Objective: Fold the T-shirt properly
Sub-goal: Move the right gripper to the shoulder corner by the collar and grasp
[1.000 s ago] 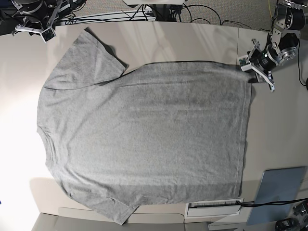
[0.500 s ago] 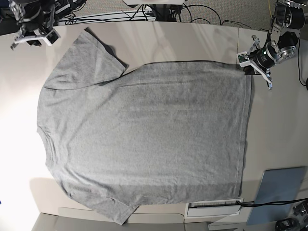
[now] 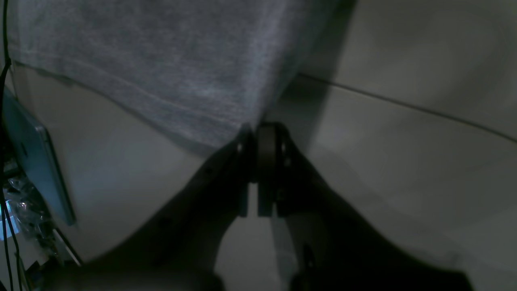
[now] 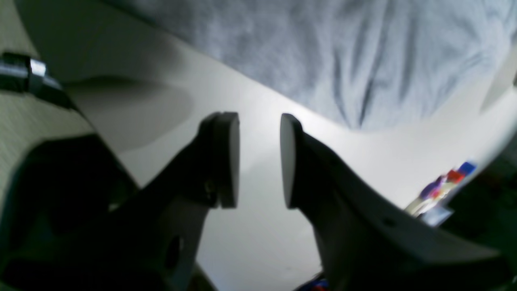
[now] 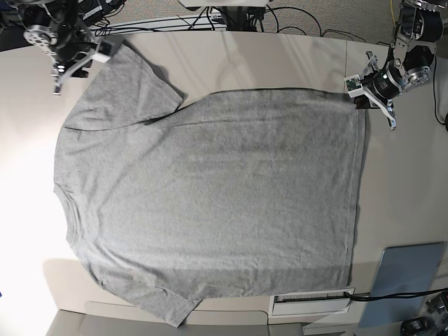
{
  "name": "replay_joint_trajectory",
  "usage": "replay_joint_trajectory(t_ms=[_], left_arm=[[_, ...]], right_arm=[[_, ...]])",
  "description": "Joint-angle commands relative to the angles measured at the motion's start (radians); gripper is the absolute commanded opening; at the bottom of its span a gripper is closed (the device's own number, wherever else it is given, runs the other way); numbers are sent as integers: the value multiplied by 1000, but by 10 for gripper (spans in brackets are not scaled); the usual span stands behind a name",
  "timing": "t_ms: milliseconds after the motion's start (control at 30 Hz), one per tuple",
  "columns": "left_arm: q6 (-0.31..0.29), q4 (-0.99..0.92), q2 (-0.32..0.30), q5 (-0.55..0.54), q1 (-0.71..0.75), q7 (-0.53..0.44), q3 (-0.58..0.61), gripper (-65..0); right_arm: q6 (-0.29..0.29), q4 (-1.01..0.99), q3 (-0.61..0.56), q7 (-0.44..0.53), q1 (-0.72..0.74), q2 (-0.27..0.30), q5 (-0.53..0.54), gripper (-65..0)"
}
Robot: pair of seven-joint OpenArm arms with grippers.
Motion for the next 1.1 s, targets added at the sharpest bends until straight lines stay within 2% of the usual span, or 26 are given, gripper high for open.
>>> replay_joint_trajectory(t_ms=[0, 67, 200, 333, 533, 667, 733, 833, 967, 1067], left_arm=[[-73, -14, -4, 23, 20, 27, 9, -650], [-73, -14, -4, 23, 20, 27, 9, -650], [-73, -14, 0, 23, 20, 27, 9, -650], [-73, -11, 19, 23, 20, 31, 9, -650], [-73, -10, 81, 23, 19, 30, 9, -650], [-73, -10, 86, 23, 19, 33, 9, -650], [-73, -10, 86, 23, 19, 39, 9, -650], [-73, -10, 86, 23, 19, 39, 9, -650], [-73, -10, 87, 23, 19, 48, 9, -650], [-73, -10, 86, 23, 19, 64, 8, -650]], right_arm=[[-19, 7, -5, -14, 19, 29, -14, -474], [-20, -3, -26, -23, 46, 47, -11, -474], [-20, -4, -27, -37, 55, 78, 86, -461], [-18, -4, -27, -71, 54, 105, 195, -329], [-12, -20, -28, -45, 78, 114, 143, -322], [66, -78, -29, 41, 122, 114, 79, -322], [80, -108, -45, 46, 151, 114, 78, -322], [87, -135, -107, 45, 193, 114, 76, -322], [85, -157, -232, 37, 269, 113, -2, -322], [84, -179, -304, 14, 333, 107, -4, -323]])
